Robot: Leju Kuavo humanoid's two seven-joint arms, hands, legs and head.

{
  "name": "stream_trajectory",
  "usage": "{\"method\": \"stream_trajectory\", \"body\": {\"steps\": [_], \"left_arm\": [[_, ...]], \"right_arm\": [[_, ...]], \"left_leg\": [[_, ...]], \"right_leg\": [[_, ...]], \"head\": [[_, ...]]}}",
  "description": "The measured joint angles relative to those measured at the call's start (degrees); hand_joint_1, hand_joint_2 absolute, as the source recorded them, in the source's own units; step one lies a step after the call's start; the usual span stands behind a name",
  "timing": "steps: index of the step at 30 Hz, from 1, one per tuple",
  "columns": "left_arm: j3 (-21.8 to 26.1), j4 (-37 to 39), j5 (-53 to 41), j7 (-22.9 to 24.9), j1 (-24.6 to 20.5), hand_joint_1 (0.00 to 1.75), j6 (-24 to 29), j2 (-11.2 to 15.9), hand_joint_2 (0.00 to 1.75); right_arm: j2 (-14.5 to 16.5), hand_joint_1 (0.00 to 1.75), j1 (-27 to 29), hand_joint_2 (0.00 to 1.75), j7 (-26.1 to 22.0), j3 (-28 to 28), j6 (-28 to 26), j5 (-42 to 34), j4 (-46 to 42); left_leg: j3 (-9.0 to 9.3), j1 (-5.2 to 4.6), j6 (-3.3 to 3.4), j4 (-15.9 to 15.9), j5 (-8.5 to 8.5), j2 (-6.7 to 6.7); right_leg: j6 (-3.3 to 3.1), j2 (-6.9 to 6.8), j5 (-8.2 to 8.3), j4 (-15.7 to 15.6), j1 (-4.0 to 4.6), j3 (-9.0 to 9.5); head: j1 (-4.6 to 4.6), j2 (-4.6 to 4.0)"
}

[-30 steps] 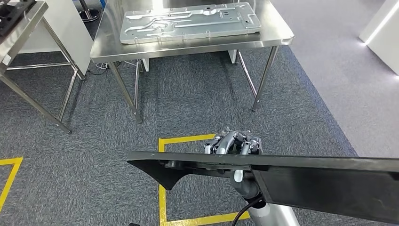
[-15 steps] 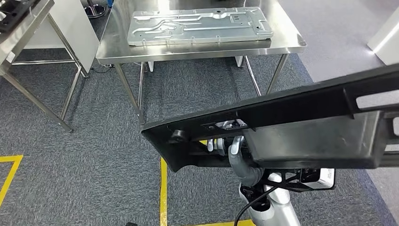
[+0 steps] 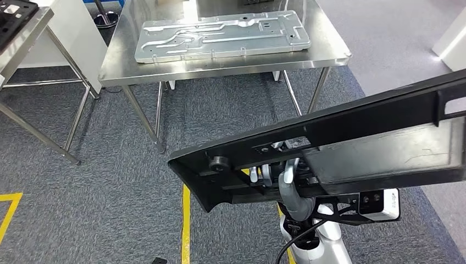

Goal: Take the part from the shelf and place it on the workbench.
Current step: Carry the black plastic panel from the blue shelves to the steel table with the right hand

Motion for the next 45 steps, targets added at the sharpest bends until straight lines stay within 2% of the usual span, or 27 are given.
{"method": "stream_trajectory", "body": {"steps": [1, 2, 4, 7, 8, 9, 11, 12, 13, 14, 15, 16, 18, 21, 23, 24, 27, 28, 29, 31, 33, 35, 37, 40, 43, 44, 45], "left_arm": [[-0.04, 0.0, 0.0, 0.03, 0.01, 0.0, -0.01, 0.05, 1.75], [-0.08, 0.0, -0.01, 0.07, 0.0, 0.0, -0.01, 0.11, 1.75], [-0.22, 0.0, -0.03, 0.11, -0.02, 0.0, -0.02, 0.21, 1.75], [-0.37, 0.0, -0.05, 0.13, 0.14, 0.0, -0.05, 0.23, 1.75], [-0.37, 0.0, -0.04, 0.12, 0.1, 0.0, -0.06, 0.23, 1.75], [-0.38, 0.0, -0.03, 0.08, 0.0, 0.0, -0.05, 0.24, 1.75], [-0.38, 0.0, 0.0, -0.01, -0.11, 0.0, -0.05, 0.24, 1.75], [-0.38, 0.0, 0.01, -0.04, -0.04, 0.0, -0.05, 0.24, 1.75], [-0.38, 0.0, 0.02, -0.05, 0.06, 0.0, -0.05, 0.24, 1.75], [-0.38, 0.0, 0.07, -0.05, 0.15, 0.0, -0.05, 0.23, 1.75], [-0.38, 0.0, 0.19, -0.06, 0.21, 0.0, -0.05, 0.22, 1.75], [-0.37, 0.0, 0.35, -0.09, 0.27, 0.0, -0.03, 0.2, 1.75], [-0.35, 0.0, 0.81, -0.25, 0.31, 0.0, 0.08, 0.17, 1.75], [-0.32, 0.0, 1.17, -0.45, 0.4, 0.0, 0.29, 0.19, 1.75], [-0.26, 0.0, 1.47, -0.64, 0.4, 0.0, 0.42, 0.2, 1.75], [-0.2, 0.0, 1.64, -0.78, 0.36, 0.0, 0.48, 0.2, 1.75], [0.15, 0.0, 2.09, -1.1, 0.6, 0.0, 0.57, 0.19, 1.75], [0.3, 0.0, 2.2, -1.2, 0.73, 0.0, 0.6, 0.17, 1.75], [0.44, 0.0, 2.31, -1.28, 0.81, 0.0, 0.64, 0.16, 1.75], [0.64, 0.0, 2.4, -1.4, 0.97, 0.0, 0.74, 0.16, 1.75], [0.78, 0.0, 2.47, -1.42, 1.19, 0.0, 0.84, 0.17, 1.75], [0.9, 0.0, 2.68, -1.49, 1.32, 0.0, 0.88, 0.17, 1.75], [0.98, 0.0, 2.85, -1.56, 1.35, 0.0, 0.89, 0.13, 1.75], [1.07, 0.0, 2.89, -1.57, 1.34, 0.0, 0.95, 0.08, 1.75], [1.09, 0.0, 2.91, -1.58, 1.38, 0.0, 0.99, 0.09, 1.75], [1.1, 0.0, 2.91, -1.58, 1.45, 0.0, 0.99, 0.09, 1.75], [1.1, 0.0, 2.88, -1.57, 1.51, 0.0, 0.99, 0.09, 1.75]], "right_arm": [[-0.01, 1.75, -0.01, 1.75, 0.0, 0.06, 0.11, 0.1, -0.01], [-0.04, 1.75, -0.05, 1.75, -0.02, 0.14, 0.35, 0.27, -0.02], [-0.12, 1.75, -0.15, 1.75, -0.1, 0.42, 1.03, 0.82, -0.04], [-0.22, 1.75, -0.6, 1.75, -0.29, 1.05, 1.76, 1.45, -0.24], [-0.26, 1.75, -0.91, 1.75, -0.36, 1.23, 1.97, 1.5, -0.3], [-0.31, 1.75, -1.19, 1.75, -0.42, 1.38, 2.12, 1.52, -0.34], [-0.43, 1.75, -1.5, 1.75, -0.5, 1.57, 2.27, 1.47, -0.36], [-0.5, 1.75, -1.51, 1.75, -0.51, 1.62, 2.27, 1.43, -0.36], [-0.56, 1.75, -1.5, 1.75, -0.52, 1.66, 2.27, 1.4, -0.36], [-0.6, 1.75, -1.51, 1.75, -0.52, 1.71, 2.31, 1.38, -0.37], [-0.62, 1.75, -1.53, 1.75, -0.52, 1.77, 2.36, 1.37, -0.44], [-0.64, 1.75, -1.56, 1.75, -0.52, 1.86, 2.5, 1.36, -0.53], [-0.68, 1.75, -1.72, 1.75, -0.44, 2.14, 2.97, 1.56, -0.78], [-0.66, 1.75, -2.17, 1.75, -0.3, 2.69, 3.4, 2.34, -1.33], [-0.56, 1.75, -2.83, 1.75, -0.26, 2.99, 3.27, 3.01, -1.71], [-0.49, 1.75, -3.15, 1.75, -0.24, 3.12, 3.11, 3.33, -1.84], [-0.39, 1.75, -3.64, 1.75, -0.21, 3.37, 2.39, 3.85, -1.9], [-0.39, 1.75, -3.68, 1.75, -0.2, 3.41, 2.19, 3.9, -1.89], [-0.39, 1.75, -3.74, 1.75, -0.18, 3.44, 2.03, 3.91, -1.89], [-0.38, 1.75, -3.99, 1.75, -0.17, 3.48, 1.81, 3.85, -1.88], [-0.37, 1.75, -4.25, 1.75, -0.21, 3.5, 1.55, 3.7, -1.81], [-0.35, 1.75, -4.39, 1.75, -0.31, 3.51, 1.32, 3.55, -1.72], [-0.34, 1.75, -4.46, 1.75, -0.38, 3.52, 1.3, 3.44, -1.69], [-0.35, 1.75, -4.69, 1.75, -0.57, 3.52, 1.33, 3.31, -1.67], [-0.4, 1.75, -4.6, 1.75, -0.69, 3.51, 1.15, 3.32, -1.56], [-0.41, 1.75, -4.54, 1.75, -0.69, 3.51, 1.06, 3.39, -1.51], [-0.41, 1.75, -4.51, 1.75, -0.69, 3.51, 0.96, 3.47, -1.48]], "left_leg": [[1.21, -0.33, 0.67, -3.83, 2.5, 0.03], [2.17, -0.67, 1.24, -6.91, 3.66, 0.09], [3.0, -1.16, 2.07, -9.58, 3.82, 0.08], [4.73, -0.83, 2.88, -11.19, 4.58, -0.05], [5.39, -0.66, 3.05, -11.46, 4.67, -0.04], [5.83, -0.59, 3.11, -11.64, 4.65, -0.02], [6.2, -0.6, 3.23, -11.64, 4.16, -0.05], [6.45, -0.59, 3.18, -11.62, 3.82, -0.08], [6.8, -0.57, 3.09, -11.59, 3.45, -0.11], [7.3, -0.53, 2.96, -11.56, 3.02, -0.15], [7.91, -0.47, 2.78, -11.51, 2.52, -0.19], [8.42, -0.44, 2.51, -11.45, 1.98, -0.22], [8.93, -0.43, 1.83, -11.36, 1.09, -0.27], [9.47, -0.5, 0.63, -11.13, 0.59, -0.17], [8.85, -0.43, 0.17, -8.67, -0.02, -0.1], [7.4, -0.35, -0.03, -5.79, -0.95, -0.07], [0.67, -0.15, -0.46, 4.77, -4.9, -0.04], [-0.7, -0.12, -0.52, 5.87, -4.98, -0.04], [-1.08, -0.12, -0.48, 4.81, -3.7, -0.03], [0.64, -0.16, 0.0, -2.38, 1.86, 0.01], [2.39, -0.48, 0.62, -8.4, 5.14, 0.08], [2.76, -0.8, 1.16, -9.88, 5.28, 0.09], [3.48, -0.62, 1.74, -10.41, 5.54, -0.07], [4.8, -0.27, 2.48, -11.07, 5.17, -0.15], [5.55, -0.35, 2.83, -11.09, 4.32, -0.16], [5.94, -0.39, 2.85, -11.07, 3.93, -0.19], [6.46, -0.41, 2.82, -11.04, 3.49, -0.24]], "right_leg": [[0.06, 0.0, -0.42, 0.0, 0.16, 0.62], [0.22, 0.01, -0.78, -0.04, 0.24, 1.01], [0.89, -0.01, -1.08, 0.01, 0.23, 1.29], [1.94, -0.13, -1.12, 1.3, 0.22, 1.7], [2.18, -0.14, -1.84, 2.61, 0.16, 1.2], [2.42, -0.16, -3.1, 5.0, 0.04, -0.12], [3.08, -0.15, -6.01, 11.79, -0.2, -4.69], [3.34, -0.16, -6.74, 14.32, -0.34, -6.81], [3.56, -0.19, -6.37, 15.05, -0.48, -8.09], [3.7, -0.22, -4.66, 13.53, -0.63, -8.2], [3.75, -0.26, -2.01, 10.21, -0.76, -7.37], [3.71, -0.29, 0.65, 6.41, -0.83, -6.25], [3.01, -0.33, 3.21, 1.17, -0.58, -4.84], [1.43, -0.18, 3.09, 0.09, -0.35, -4.24], [0.68, -0.21, 2.68, -0.3, -0.55, -3.08], [0.41, -0.26, 2.4, -0.44, -0.62, -2.48], [0.07, -0.31, 1.2, -0.46, -0.49, -1.2], [0.09, -0.27, 0.76, -0.46, -0.45, -0.66], [0.14, -0.22, 0.28, -0.45, -0.43, -0.02], [0.36, -0.16, -0.76, -0.49, -0.43, 1.39], [0.83, -0.11, -1.61, -0.52, -0.37, 2.27], [1.49, -0.06, -1.92, -0.44, -0.28, 2.62], [2.03, -0.07, -1.93, 0.4, -0.25, 2.63], [2.51, -0.1, -3.23, 5.6, -0.33, 0.06], [2.93, -0.11, -6.89, 14.38, -0.49, -6.22], [3.0, -0.11, -7.21, 15.89, -0.52, -7.92], [3.0, -0.12, -6.21, 15.42, -0.52, -8.67]], "head": [[0.08, 0.0], [0.14, 0.0], [0.19, 0.0], [0.22, 0.0], [0.33, 0.0], [0.41, 0.0], [0.54, 0.0], [0.53, 0.0], [0.53, 0.0], [0.53, 0.0], [0.54, 0.0], [0.57, 0.0], [0.58, 0.0], [0.5, 0.0], [0.37, 0.0], [0.28, 0.0], [0.13, 0.0], [0.12, 0.0], [0.11, 0.0], [0.11, 0.0], [0.17, 0.0], [0.22, 0.0], [0.24, 0.0], [0.49, 0.0], [0.61, 0.0], [0.6, 0.0], [0.61, 0.0]]}}
